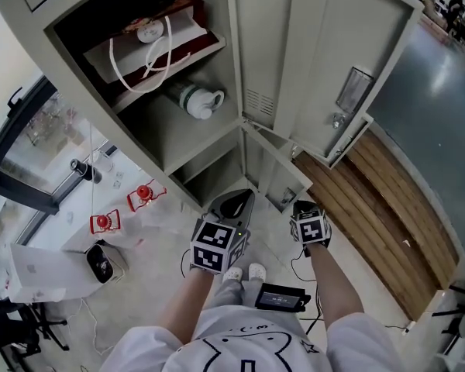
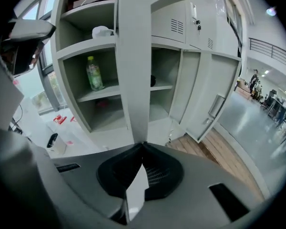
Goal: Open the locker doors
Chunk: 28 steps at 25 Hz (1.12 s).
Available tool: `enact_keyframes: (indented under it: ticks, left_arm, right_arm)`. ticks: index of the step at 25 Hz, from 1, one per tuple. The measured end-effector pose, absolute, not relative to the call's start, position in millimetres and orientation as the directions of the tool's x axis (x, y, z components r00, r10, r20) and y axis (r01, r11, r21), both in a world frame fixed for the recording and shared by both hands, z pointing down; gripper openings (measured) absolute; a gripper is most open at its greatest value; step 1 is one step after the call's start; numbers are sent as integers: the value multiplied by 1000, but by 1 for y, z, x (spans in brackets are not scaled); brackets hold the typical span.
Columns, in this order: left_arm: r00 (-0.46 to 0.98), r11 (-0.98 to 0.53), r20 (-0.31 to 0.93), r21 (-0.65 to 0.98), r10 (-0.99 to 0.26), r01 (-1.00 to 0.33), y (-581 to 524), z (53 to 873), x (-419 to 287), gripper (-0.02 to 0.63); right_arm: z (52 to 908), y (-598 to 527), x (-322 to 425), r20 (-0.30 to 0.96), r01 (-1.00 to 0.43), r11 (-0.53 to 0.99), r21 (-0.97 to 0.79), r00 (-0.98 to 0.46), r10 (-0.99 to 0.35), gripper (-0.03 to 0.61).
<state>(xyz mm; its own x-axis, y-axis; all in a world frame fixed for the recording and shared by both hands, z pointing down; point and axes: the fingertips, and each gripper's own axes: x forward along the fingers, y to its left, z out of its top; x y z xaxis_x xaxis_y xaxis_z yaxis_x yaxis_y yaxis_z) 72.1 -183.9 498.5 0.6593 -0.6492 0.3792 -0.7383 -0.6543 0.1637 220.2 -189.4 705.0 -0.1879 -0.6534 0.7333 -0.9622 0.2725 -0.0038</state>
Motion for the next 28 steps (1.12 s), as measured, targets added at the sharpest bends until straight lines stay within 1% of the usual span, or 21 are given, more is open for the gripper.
enact_keyframes:
  ticks: [3,11,14,17,19,23,25,28]
  left_arm:
    - [655,-656,382,151,-652,-740,-190,497,78,20]
    - [646,-648,369,136,-668,-749,-205,489,89,20]
    - [650,-654,352,128,-673,-746,-207,483,92,20]
    - [657,-661,338,121,-674,-740,-206,479,91,20]
    - [662,-665,327,121,-674,-737,-205,477,89,20]
    - [683,-682,294,125,-668,-721,-195,467,85,20]
    - [704,-702,275,125,-655,-702,-184,460,82,20]
    - [729,-725,256,127,-635,-677,-166,451,73,20]
  right_arm:
    - [709,-204,241,746,-973,230,19,-139,-651,11]
    - [708,-226,264,749,-985,170,-19,-127,-650,9]
    - [702,-230,268,727,-987,158,-41,-138,-673,9]
    - [692,-231,273,692,-991,113,-74,-132,-710,9]
    - [679,-228,273,654,-990,82,-117,-139,-743,9]
    - [631,-218,269,520,-976,41,-216,-150,-841,8]
    - [605,-208,263,456,-973,39,-229,-143,-879,9]
    - [573,-187,246,400,-976,51,-214,-135,-907,8]
